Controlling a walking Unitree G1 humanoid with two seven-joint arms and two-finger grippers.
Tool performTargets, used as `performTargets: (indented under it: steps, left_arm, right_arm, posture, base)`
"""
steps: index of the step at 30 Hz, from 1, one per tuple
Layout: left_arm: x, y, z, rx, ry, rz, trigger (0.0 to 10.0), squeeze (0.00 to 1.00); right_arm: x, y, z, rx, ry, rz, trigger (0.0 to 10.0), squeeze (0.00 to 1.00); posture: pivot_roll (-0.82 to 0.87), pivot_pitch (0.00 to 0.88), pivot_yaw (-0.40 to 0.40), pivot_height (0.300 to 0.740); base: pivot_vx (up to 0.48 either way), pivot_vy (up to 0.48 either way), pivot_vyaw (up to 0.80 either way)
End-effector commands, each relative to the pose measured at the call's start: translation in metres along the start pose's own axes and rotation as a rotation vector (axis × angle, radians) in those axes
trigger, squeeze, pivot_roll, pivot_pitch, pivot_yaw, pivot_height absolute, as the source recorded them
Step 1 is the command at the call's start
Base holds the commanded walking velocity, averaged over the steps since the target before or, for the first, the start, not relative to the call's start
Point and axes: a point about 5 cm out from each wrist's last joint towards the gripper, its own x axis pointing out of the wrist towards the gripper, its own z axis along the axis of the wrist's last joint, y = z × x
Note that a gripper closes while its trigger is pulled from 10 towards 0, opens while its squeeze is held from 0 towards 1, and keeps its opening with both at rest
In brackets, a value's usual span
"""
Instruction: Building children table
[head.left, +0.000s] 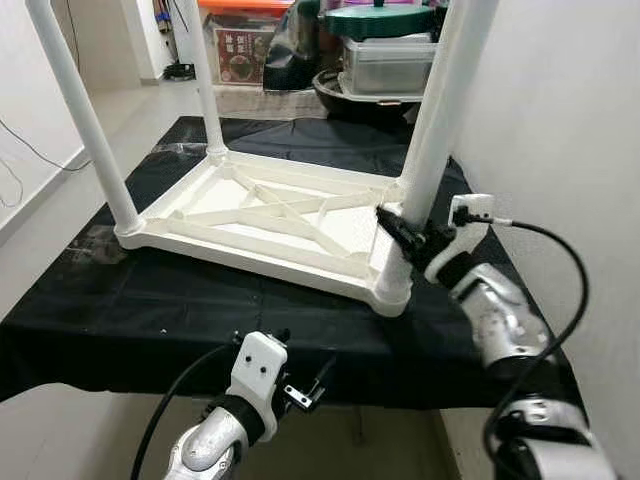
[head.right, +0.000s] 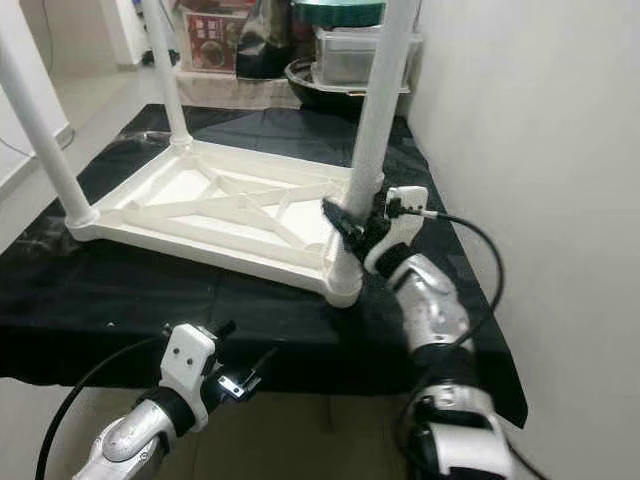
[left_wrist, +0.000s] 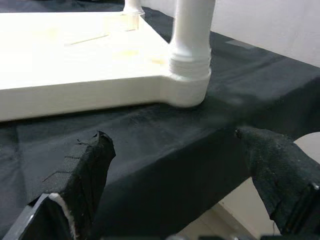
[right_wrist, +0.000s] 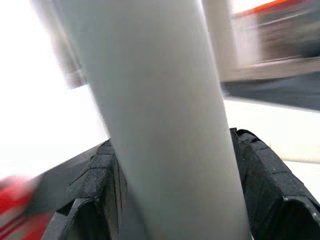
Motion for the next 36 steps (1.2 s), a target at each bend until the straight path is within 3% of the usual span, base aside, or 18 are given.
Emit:
performTargets:
  steps: [1,10,11,12,13,19,21,22,23,24,25,26,28,29,30,31,34,36]
  left_arm:
    - [0.0,-0.001,-0.002,-0.009,0.002,-0.007,10.0,0.0]
    - [0.0,-0.001,-0.002,-0.012,0.001,0.004,10.0,0.0]
    - [0.0,-0.001,-0.002,-0.013,0.001,0.005,10.0,0.0]
    - [0.0,-0.001,-0.002,-0.013,0.001,0.005,10.0,0.0]
    - [0.001,-0.001,-0.002,-0.012,0.0,0.006,10.0,0.0]
    - [0.001,0.0,-0.002,-0.01,0.001,0.007,10.0,0.0]
    - [0.001,0.0,-0.002,-0.011,0.002,0.004,10.0,0.0]
    - [0.001,0.0,-0.002,-0.011,0.002,0.004,10.0,0.0]
    - [0.001,0.0,-0.003,-0.011,0.003,0.003,10.0,0.0]
    - [0.001,0.0,-0.003,-0.011,0.003,0.003,10.0,0.0]
    - [0.001,0.0,-0.003,-0.011,0.003,0.003,10.0,0.0]
    - [0.001,0.0,-0.003,-0.011,0.003,0.003,10.0,0.0]
    - [0.002,0.0,-0.003,-0.011,0.002,0.003,10.0,0.0]
    - [0.002,0.0,-0.003,-0.011,0.002,0.003,10.0,0.0]
    - [0.003,0.0,-0.003,-0.012,0.002,0.001,10.0,0.0]
    - [0.003,0.0,-0.003,-0.012,0.002,0.001,10.0,0.0]
    - [0.003,0.001,-0.003,-0.011,0.004,0.001,10.0,0.0]
    - [0.003,0.001,-0.003,-0.011,0.004,0.001,10.0,0.0]
  right_arm:
    - [0.012,0.018,-0.002,0.022,0.031,0.215,10.0,0.0]
    - [0.029,0.033,-0.008,-0.044,0.152,0.429,10.0,0.0]
    - [0.032,0.035,-0.01,-0.053,0.166,0.453,3.6,0.0]
    - [0.032,0.035,-0.01,-0.053,0.166,0.453,3.6,0.0]
    - [0.038,0.04,-0.015,-0.079,0.192,0.471,0.0,0.0]
    - [0.044,0.039,-0.022,-0.128,0.184,0.377,0.0,0.0]
    - [0.049,0.024,-0.025,-0.16,0.151,0.077,0.0,0.0]
    - [0.049,0.024,-0.025,-0.16,0.151,0.077,0.0,0.0]
    - [0.049,0.018,-0.026,-0.169,0.138,-0.035,0.0,0.0]
    - [0.049,0.018,-0.026,-0.169,0.138,-0.035,0.0,0.0]
    - [0.048,0.01,-0.026,-0.147,0.12,-0.183,0.0,0.0]
    - [0.048,0.01,-0.026,-0.147,0.12,-0.183,0.0,0.0]
    - [0.036,-0.007,-0.03,-0.122,0.086,-0.596,0.0,0.0]
    - [0.036,-0.007,-0.03,-0.122,0.086,-0.596,0.0,0.0]
    - [0.014,-0.017,-0.03,-0.122,0.033,-0.99,0.0,0.0]
    - [0.014,-0.017,-0.03,-0.122,0.033,-0.99,0.0,0.0]
    - [0.001,-0.011,-0.03,-0.102,-0.029,-1.2,0.0,0.0]
    - [0.001,-0.011,-0.03,-0.102,-0.029,-1.2,0.0,0.0]
  posture:
    - [0.08,0.021,-0.041,0.74]
    - [0.09,0.028,-0.054,0.74]
    - [0.09,0.027,-0.055,0.74]
    - [0.09,0.027,-0.055,0.74]
    - [0.09,0.03,-0.051,0.74]
    - [0.09,0.028,-0.049,0.74]
    - [0.08,0.027,-0.045,0.74]
    - [0.08,0.027,-0.045,0.74]
    - [0.08,0.027,-0.045,0.74]
    - [0.08,0.027,-0.045,0.74]
    - [0.07,0.028,-0.046,0.74]
    - [0.07,0.028,-0.046,0.74]
    - [0.07,0.029,-0.041,0.74]
    - [0.07,0.029,-0.041,0.74]
    - [0.07,0.029,-0.042,0.74]
    - [0.07,0.029,-0.042,0.74]
    - [0.07,0.025,-0.039,0.74]
    - [0.07,0.025,-0.039,0.74]
  base:
    - [0.0,0.0,0.0]
    - [0.0,0.0,0.0]
    - [0.0,0.0,0.0]
    - [0.0,0.0,0.0]
    - [0.0,0.0,0.0]
    - [0.0,0.0,0.0]
    - [0.0,0.0,0.0]
    - [0.0,0.0,0.0]
    - [0.0,0.0,0.0]
    - [0.0,0.0,0.0]
    - [0.0,0.0,0.0]
    - [0.0,0.0,0.0]
    - [0.0,0.0,0.0]
    - [0.0,0.0,0.0]
    - [0.0,0.0,0.0]
    - [0.0,0.0,0.0]
    - [0.0,0.0,0.0]
    - [0.0,0.0,0.0]
